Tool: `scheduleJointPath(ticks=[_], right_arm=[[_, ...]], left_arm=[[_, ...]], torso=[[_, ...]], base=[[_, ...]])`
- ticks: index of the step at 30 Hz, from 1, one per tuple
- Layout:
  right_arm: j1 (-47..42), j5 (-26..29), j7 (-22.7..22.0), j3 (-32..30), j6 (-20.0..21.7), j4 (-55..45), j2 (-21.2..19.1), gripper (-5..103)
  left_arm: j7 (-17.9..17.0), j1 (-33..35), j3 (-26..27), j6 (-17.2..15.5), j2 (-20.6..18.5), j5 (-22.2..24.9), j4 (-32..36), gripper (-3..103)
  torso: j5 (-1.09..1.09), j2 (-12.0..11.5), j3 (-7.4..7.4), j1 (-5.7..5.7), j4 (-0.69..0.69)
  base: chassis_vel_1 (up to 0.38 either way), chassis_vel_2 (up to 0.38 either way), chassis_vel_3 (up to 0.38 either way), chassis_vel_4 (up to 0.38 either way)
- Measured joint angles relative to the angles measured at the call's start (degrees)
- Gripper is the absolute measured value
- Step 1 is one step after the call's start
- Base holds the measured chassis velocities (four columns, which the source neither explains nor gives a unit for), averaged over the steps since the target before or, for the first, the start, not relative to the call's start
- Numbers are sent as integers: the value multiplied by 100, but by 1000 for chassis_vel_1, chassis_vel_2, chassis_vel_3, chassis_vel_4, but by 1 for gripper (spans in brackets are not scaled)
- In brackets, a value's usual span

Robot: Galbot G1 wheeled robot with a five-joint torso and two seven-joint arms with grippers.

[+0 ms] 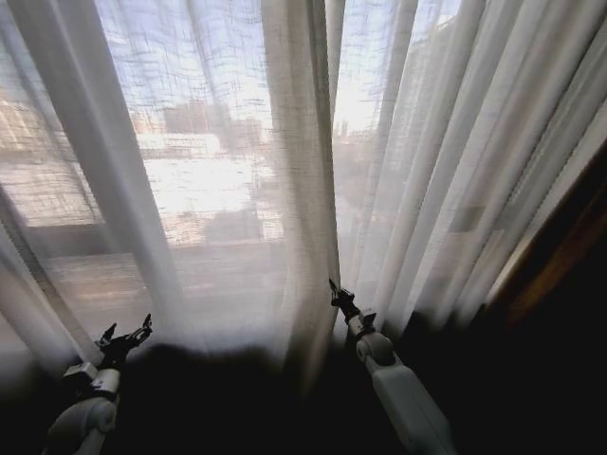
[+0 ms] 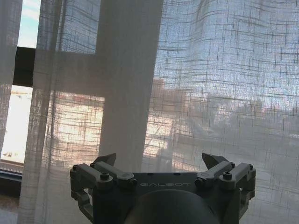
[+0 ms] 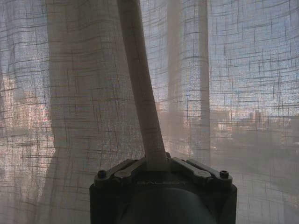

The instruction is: Open the curtains by pulling them apart, changing their state from closed to fully open.

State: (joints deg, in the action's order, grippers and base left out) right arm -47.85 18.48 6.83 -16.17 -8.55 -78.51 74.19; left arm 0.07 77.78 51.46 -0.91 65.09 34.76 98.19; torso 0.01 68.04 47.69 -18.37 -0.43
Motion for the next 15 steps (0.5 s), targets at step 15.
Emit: scheduleJointPath(ticks=[15], right_arm=[[-30,7,51,-37,-25,3,-2,0]], left_arm=[[0,0,0,0,0,0,0,100]], torso=[[0,0,0,1,0]], base=[[-353,-356,348,346]])
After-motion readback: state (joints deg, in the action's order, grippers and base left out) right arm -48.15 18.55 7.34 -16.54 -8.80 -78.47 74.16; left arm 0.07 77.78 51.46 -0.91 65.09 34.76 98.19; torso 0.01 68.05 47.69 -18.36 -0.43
